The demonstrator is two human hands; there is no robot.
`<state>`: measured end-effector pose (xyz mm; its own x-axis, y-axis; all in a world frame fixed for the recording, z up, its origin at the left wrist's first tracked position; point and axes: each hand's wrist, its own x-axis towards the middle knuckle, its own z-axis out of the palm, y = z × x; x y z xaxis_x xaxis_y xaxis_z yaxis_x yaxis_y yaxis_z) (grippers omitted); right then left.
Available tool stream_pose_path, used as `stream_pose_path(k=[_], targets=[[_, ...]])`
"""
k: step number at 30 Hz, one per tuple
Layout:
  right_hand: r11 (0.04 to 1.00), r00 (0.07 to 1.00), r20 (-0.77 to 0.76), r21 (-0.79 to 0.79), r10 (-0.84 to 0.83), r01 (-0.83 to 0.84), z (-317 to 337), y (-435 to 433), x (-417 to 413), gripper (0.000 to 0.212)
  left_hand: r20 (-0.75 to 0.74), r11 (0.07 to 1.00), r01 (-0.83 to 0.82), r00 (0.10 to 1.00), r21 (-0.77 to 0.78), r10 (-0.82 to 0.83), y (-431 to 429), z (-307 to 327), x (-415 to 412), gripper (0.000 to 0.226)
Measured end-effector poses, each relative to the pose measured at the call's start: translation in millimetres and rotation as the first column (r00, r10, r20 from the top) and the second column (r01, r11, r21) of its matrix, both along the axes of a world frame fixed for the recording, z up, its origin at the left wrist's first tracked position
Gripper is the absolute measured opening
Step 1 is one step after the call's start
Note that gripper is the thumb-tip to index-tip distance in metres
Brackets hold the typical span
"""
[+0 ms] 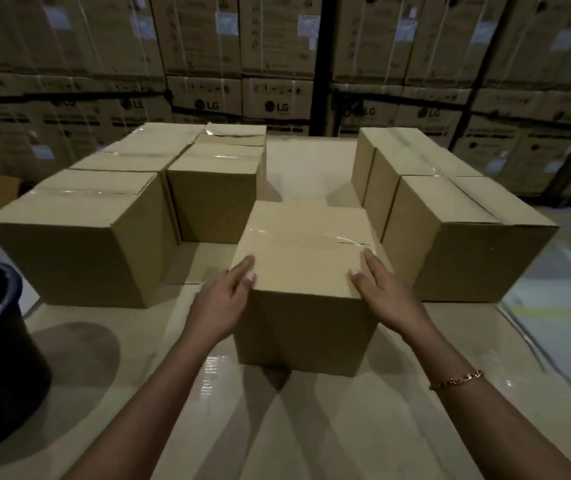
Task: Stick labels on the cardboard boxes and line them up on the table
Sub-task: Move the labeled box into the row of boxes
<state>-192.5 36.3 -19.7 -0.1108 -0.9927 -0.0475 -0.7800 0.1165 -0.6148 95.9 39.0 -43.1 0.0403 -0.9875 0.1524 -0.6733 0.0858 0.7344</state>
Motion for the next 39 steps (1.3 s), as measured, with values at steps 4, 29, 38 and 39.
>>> stream_pose_path(k=[4,29,38,39], targets=[[0.985,0.961,-0.221,0.061,0.168,-0.159,17,43,1,0.070,-0.122,0.996,-0.079,0.990,-0.053,0.072,-32,4,19,0.039],[0.926,0.923,-0.335,-0.250,0.191,-0.282,9,52,0,0.055,0.020,0.995,-0.094,0.995,0.031,0.093,-3,21,25,0.039],[0.904,0.957,-0.044,-0.318,0.288,-0.287,36,28,4,0.038,0.111,0.895,-0.402,0.897,-0.191,0.427,-3,20,-5,0.048],[0.910,0.979,0.016,-0.370,0.205,-0.185,35,6,-6,0.030,0.079,0.899,-0.384,0.910,-0.209,0.407,11,21,-20,0.051]])
